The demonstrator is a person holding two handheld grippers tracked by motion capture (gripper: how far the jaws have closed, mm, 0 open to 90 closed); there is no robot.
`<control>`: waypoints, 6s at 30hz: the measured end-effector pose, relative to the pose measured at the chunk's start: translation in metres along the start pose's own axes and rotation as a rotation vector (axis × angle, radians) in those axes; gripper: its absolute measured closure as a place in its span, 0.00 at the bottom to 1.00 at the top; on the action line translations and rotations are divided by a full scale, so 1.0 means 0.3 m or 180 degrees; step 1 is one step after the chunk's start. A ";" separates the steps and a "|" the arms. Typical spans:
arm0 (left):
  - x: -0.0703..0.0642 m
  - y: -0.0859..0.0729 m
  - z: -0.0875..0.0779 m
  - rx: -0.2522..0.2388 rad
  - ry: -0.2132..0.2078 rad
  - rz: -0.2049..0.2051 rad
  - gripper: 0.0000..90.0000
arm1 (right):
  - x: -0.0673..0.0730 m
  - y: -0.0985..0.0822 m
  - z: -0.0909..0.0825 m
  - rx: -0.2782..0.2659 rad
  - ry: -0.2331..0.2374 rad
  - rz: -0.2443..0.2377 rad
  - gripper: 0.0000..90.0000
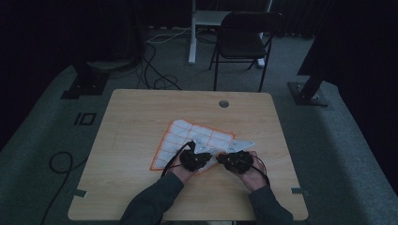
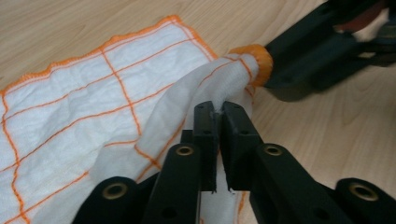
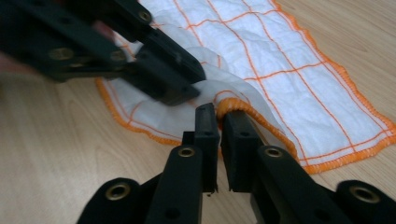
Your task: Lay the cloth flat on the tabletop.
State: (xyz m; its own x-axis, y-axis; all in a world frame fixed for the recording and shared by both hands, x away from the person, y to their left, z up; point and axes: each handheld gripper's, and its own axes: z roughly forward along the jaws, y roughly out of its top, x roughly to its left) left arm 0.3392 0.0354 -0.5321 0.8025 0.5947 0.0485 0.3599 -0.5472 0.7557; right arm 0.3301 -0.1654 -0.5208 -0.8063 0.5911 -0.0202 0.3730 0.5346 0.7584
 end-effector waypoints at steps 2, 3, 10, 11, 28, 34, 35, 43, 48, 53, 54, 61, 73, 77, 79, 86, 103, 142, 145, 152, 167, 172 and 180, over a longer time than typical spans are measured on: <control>0.013 -0.002 0.016 0.0057 0.0028 -0.0012 0.97 | -0.004 -0.005 -0.003 0.0006 0.0003 -0.0003 0.83; 0.018 -0.003 0.021 0.0069 0.0041 -0.0036 0.97 | -0.007 -0.007 -0.004 -0.0004 -0.0013 -0.0003 0.81; 0.040 -0.012 0.053 0.0166 0.0123 -0.0120 0.96 | -0.033 -0.023 0.005 0.0040 -0.0178 0.0076 0.87; 0.042 -0.012 0.059 0.0178 0.0131 -0.0125 0.96 | -0.036 -0.025 0.012 0.0072 -0.0227 0.0072 0.89; 0.038 -0.024 0.085 0.0219 0.0151 -0.0173 0.86 | -0.042 -0.033 0.125 0.0486 -0.0195 -0.0014 0.97; 0.019 -0.006 0.040 0.0044 0.0097 -0.0180 0.79 | -0.012 -0.063 0.050 0.0371 -0.0146 0.0042 0.98; 0.012 -0.003 0.037 0.0039 0.0092 -0.0156 0.78 | -0.009 -0.068 0.043 0.0363 -0.0145 0.0037 0.97; -0.023 0.004 0.051 0.0086 0.0032 -0.0041 0.77 | 0.021 -0.098 -0.031 0.0238 -0.0128 0.0015 0.87; -0.037 -0.012 0.074 0.0196 0.0005 0.0005 0.77 | -0.001 -0.093 -0.077 0.0059 -0.0239 0.0096 0.81; -0.065 -0.039 0.112 0.0378 -0.0048 0.0081 0.78 | -0.038 -0.092 -0.048 0.0116 -0.0508 0.0178 0.82; -0.065 -0.039 0.112 0.0378 -0.0048 0.0081 0.79 | -0.038 -0.092 -0.048 0.0116 -0.0508 0.0178 0.82; -0.082 -0.056 0.107 0.0395 -0.0121 0.0047 0.85 | -0.076 -0.087 -0.001 0.0151 -0.0726 0.0237 0.86; -0.080 -0.082 0.006 0.0211 -0.0216 0.0002 0.83 | -0.087 -0.056 0.033 0.0118 -0.0788 0.0264 0.84; -0.029 -0.085 -0.053 0.0126 -0.0033 -0.0050 0.80 | -0.075 -0.050 0.045 0.0123 -0.0784 0.0228 0.82; 0.050 -0.101 -0.102 0.0092 0.0197 -0.0194 0.80 | -0.076 -0.041 0.053 0.0088 -0.0797 0.0259 0.82; 0.241 -0.161 -0.149 0.0124 0.0770 -0.0482 0.79 | -0.105 -0.018 0.094 0.0119 -0.0867 0.0379 0.84; 0.320 -0.288 -0.149 0.0374 0.0848 -0.0989 0.87 | -0.184 -0.034 0.198 0.0446 -0.1127 0.0495 0.85; 0.529 -0.182 -0.034 0.0056 0.0825 -0.1486 0.96 | -0.274 0.017 0.258 0.0465 -0.1192 0.0362 0.87; 0.415 -0.155 -0.054 -0.0071 0.0618 -0.1034 0.95 | -0.274 0.017 0.258 0.0463 -0.1196 0.0357 0.87; 0.327 -0.144 -0.063 -0.0021 0.0474 -0.0742 0.78 | -0.270 0.018 0.260 0.0467 -0.1217 0.0342 0.87; 0.471 -0.186 -0.085 -0.0026 0.1076 -0.1193 0.75 | -0.273 0.016 0.258 0.0460 -0.1206 0.0350 0.86; 0.519 -0.213 -0.076 0.0076 0.1133 -0.1254 0.80 | -0.277 0.016 0.258 0.0453 -0.1185 0.0357 0.86; 0.517 -0.231 -0.052 0.0163 0.1171 -0.1228 0.81 | -0.284 0.015 0.259 0.0429 -0.1175 0.0353 0.86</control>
State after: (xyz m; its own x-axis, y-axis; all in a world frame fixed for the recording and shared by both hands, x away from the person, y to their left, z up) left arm 0.4313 0.1749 -0.5668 0.3908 0.9204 0.0061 0.6260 -0.2707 0.7313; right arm 0.4361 -0.1665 -0.5663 -0.5479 0.8137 -0.1942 0.5250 0.5152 0.6774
